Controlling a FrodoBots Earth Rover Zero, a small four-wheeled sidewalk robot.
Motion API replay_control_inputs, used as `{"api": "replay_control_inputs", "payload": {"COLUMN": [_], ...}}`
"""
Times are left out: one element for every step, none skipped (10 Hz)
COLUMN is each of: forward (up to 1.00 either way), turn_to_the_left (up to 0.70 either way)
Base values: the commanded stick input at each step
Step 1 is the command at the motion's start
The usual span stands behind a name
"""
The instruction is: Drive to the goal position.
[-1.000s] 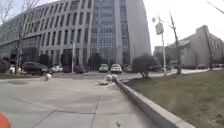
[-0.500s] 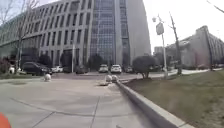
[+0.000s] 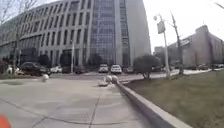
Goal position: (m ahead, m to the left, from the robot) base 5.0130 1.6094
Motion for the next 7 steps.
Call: {"api": "replay_control_inputs", "payload": {"forward": [0.70,0.70,0.70,0.70,0.70,0.70,0.70], "turn_to_the_left": [0.00,0.00,0.00,0.00,0.00,0.00,0.00]}}
